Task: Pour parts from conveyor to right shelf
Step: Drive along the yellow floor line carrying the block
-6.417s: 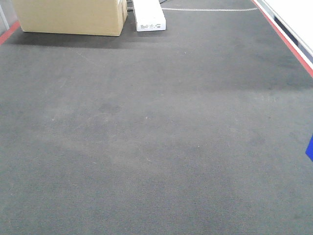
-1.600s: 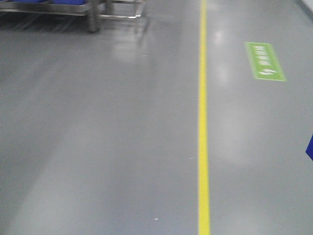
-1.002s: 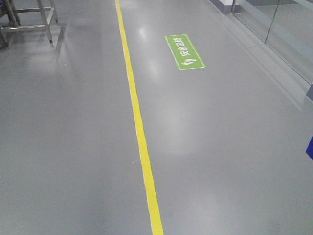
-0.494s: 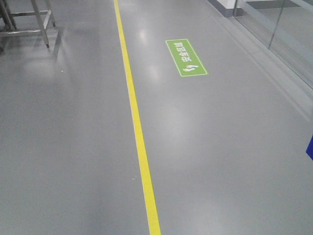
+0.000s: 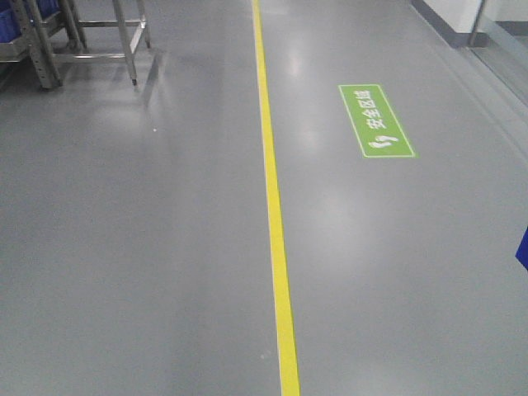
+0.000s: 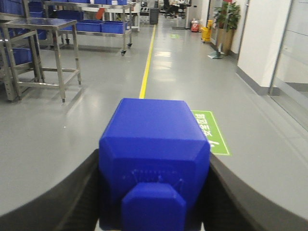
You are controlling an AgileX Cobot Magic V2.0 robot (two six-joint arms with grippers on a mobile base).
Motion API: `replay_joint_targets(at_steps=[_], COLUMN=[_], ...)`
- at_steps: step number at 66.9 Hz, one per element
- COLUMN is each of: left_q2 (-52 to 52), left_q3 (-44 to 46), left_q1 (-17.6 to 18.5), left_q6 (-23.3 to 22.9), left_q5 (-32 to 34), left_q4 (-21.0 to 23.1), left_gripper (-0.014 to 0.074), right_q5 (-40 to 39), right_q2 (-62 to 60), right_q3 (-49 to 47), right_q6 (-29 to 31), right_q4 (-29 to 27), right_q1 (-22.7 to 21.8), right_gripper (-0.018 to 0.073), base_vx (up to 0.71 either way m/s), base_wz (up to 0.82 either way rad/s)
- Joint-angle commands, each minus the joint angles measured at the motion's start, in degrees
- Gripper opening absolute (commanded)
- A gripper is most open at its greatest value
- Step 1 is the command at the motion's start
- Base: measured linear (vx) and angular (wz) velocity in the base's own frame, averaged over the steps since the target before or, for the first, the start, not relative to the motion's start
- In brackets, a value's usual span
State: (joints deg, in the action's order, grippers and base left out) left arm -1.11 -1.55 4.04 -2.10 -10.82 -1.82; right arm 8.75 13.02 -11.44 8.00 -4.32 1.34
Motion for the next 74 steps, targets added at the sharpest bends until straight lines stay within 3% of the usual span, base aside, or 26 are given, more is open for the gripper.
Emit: replay_joint_targets(at_steps=[1, 74], left_q2=[-0.2, -0.2], left_q3=[1.05, 1.05], left_q1=[0.15, 0.15], left_q6=[-0.42, -0.42], left_q5=[4.02, 4.02], left_q4=[0.1, 0.1], left_gripper=[-0.0006, -0.0006], right_q5=[-4.77, -4.77], right_q2=[0.52, 0.52], right_q3=[-1.71, -1.71], right_q6=[0.63, 0.63], right_q4=[0.01, 0.01], right_q1=[-0.25, -0.25], right_gripper=[-0.0002, -0.0002], base_vx=[0.51, 0.61], base_wz=[0.26, 0.02])
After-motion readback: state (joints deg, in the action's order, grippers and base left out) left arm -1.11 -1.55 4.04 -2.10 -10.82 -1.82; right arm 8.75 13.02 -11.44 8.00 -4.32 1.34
